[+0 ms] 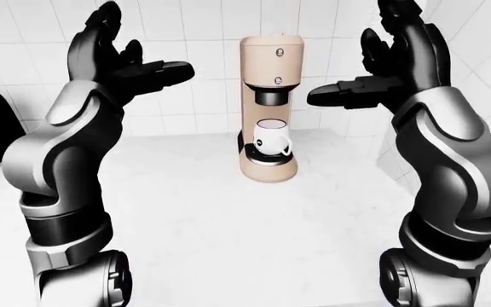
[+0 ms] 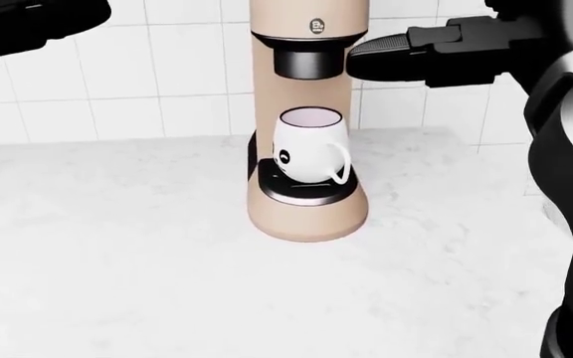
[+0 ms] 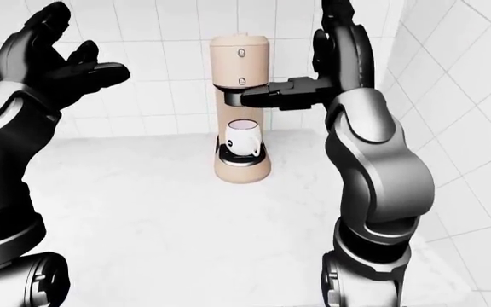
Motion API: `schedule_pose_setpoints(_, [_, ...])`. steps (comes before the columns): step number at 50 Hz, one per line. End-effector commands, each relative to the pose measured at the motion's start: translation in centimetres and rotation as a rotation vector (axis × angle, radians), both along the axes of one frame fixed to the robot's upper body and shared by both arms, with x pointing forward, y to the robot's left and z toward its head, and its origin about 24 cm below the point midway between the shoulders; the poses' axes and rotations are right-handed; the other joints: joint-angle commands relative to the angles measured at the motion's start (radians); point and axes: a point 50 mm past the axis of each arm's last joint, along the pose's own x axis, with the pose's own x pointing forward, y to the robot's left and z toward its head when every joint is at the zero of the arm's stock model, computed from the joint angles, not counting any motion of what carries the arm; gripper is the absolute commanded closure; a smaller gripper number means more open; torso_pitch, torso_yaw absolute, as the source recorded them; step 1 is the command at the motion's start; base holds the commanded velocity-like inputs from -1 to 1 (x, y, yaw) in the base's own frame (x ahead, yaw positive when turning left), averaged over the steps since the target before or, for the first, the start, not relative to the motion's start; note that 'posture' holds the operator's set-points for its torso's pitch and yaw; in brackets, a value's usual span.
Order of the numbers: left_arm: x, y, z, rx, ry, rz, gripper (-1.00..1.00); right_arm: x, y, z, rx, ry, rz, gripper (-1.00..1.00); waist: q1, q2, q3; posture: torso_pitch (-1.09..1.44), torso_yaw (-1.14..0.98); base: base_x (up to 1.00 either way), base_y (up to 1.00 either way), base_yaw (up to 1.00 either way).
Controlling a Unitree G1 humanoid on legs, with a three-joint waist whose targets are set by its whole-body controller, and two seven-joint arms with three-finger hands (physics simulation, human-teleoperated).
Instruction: Press the button on the coffee machine to serve coffee.
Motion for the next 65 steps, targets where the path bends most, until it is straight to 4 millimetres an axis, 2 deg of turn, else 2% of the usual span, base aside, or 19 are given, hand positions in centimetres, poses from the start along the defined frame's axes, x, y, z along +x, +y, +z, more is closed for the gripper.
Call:
schedule_pose_setpoints(1, [-0.6, 0.0, 1.8, 0.003, -0.088, -0.001, -1.00, -0.5, 0.1, 1.3, -0.001, -0.073, 0.002, -1.00, 0.000, 0.001, -0.009, -0.57, 0.00, 0.00, 0.00, 0.00])
schedule_pose_setpoints(12, [-0.7, 0.1, 2.1, -0.008, -0.095, 0.006, -1.00, -1.3, 1.1, 2.3, -0.004, -0.095, 0.017, -1.00, 0.002, 0.002, -0.013, -0.57, 0.00, 0.00, 0.00, 0.00])
schedule_pose_setpoints(27, [-0.6, 0.1, 1.9, -0.007, -0.092, 0.009, -1.00, -2.1, 4.5, 2.3, -0.054, -0.106, 0.084, -1.00, 0.005, 0.008, -0.012, -0.57, 0.00, 0.00, 0.00, 0.00])
schedule_pose_setpoints(40, [-0.6, 0.1, 1.9, -0.005, -0.092, 0.011, -1.00, -2.2, 7.5, 0.8, -0.025, -0.068, 0.204, -1.00, 0.007, 0.014, -0.014, -0.57, 0.00, 0.00, 0.00, 0.00])
schedule_pose_setpoints(65, [-0.6, 0.1, 1.9, -0.004, -0.090, 0.012, -1.00, -0.6, 8.9, -2.6, -0.021, 0.042, 0.247, -1.00, 0.010, 0.022, -0.019, -0.57, 0.00, 0.00, 0.00, 0.00])
